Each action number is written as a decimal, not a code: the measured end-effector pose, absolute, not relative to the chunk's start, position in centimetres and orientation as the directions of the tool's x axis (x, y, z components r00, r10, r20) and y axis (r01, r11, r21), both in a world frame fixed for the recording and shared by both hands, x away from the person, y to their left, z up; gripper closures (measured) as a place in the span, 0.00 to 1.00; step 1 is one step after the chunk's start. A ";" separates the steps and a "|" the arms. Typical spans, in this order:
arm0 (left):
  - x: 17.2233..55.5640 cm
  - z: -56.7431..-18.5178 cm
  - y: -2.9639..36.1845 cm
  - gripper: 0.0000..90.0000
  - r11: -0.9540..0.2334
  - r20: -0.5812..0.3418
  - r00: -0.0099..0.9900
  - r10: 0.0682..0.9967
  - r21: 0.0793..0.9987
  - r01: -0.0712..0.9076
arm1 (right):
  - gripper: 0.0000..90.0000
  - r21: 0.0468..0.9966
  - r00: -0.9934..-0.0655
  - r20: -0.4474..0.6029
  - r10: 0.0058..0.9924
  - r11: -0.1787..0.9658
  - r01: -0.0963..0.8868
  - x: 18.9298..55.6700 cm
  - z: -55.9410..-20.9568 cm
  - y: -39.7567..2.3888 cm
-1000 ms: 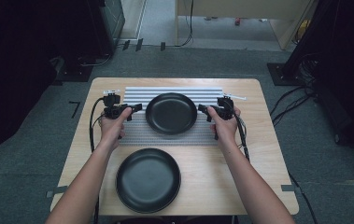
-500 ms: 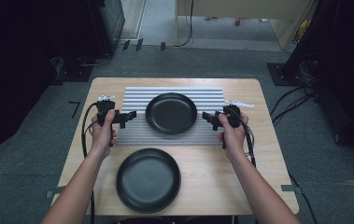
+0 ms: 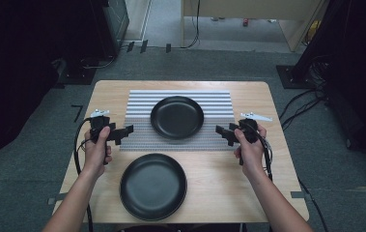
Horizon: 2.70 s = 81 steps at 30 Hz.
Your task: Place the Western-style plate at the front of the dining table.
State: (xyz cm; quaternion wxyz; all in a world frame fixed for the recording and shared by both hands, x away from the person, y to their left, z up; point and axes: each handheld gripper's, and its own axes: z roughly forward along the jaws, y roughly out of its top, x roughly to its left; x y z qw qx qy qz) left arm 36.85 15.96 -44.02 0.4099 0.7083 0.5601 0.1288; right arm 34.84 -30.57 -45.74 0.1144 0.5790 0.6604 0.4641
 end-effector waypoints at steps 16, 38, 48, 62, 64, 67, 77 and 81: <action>32.2 -44.8 18.9 0.18 0.002 -0.285 0.313 0.906 0.742 0.670 | 0.34 0.769 -0.306 0.359 0.882 -0.094 0.632 30.7 -45.6 -33.4; 27.6 -46.6 21.8 0.18 0.066 -0.310 0.257 0.915 0.745 0.664 | 0.33 0.784 -0.269 0.314 0.911 -0.088 0.615 25.3 -47.2 -38.3; 25.8 -48.3 23.7 0.18 0.096 -0.317 0.210 0.925 0.730 0.677 | 0.34 0.769 -0.209 0.316 0.925 -0.121 0.628 22.9 -48.7 -41.2; 22.9 -50.1 26.9 0.18 0.074 -0.235 0.142 0.961 0.721 0.689 | 0.33 0.758 -0.112 0.283 0.953 -0.150 0.635 19.3 -50.3 -45.5; 22.5 -50.2 27.4 0.18 0.074 -0.227 0.134 0.965 0.720 0.690 | 0.33 0.753 -0.096 0.287 0.953 -0.163 0.637 18.8 -50.7 -46.0; 22.0 -50.2 28.2 0.18 0.073 -0.215 0.121 0.969 0.721 0.689 | 0.33 0.747 -0.071 0.293 0.954 -0.181 0.640 18.0 -51.2 -46.8; 20.7 -51.0 28.7 0.18 0.074 -0.196 0.097 0.976 0.713 0.697 | 0.32 0.746 -0.042 0.255 0.966 -0.169 0.644 16.4 -51.8 -48.1; 20.6 -51.2 28.0 0.16 0.040 -0.157 0.108 0.982 0.724 0.689 | 0.31 0.743 -0.054 0.217 0.975 -0.129 0.657 16.5 -52.1 -47.4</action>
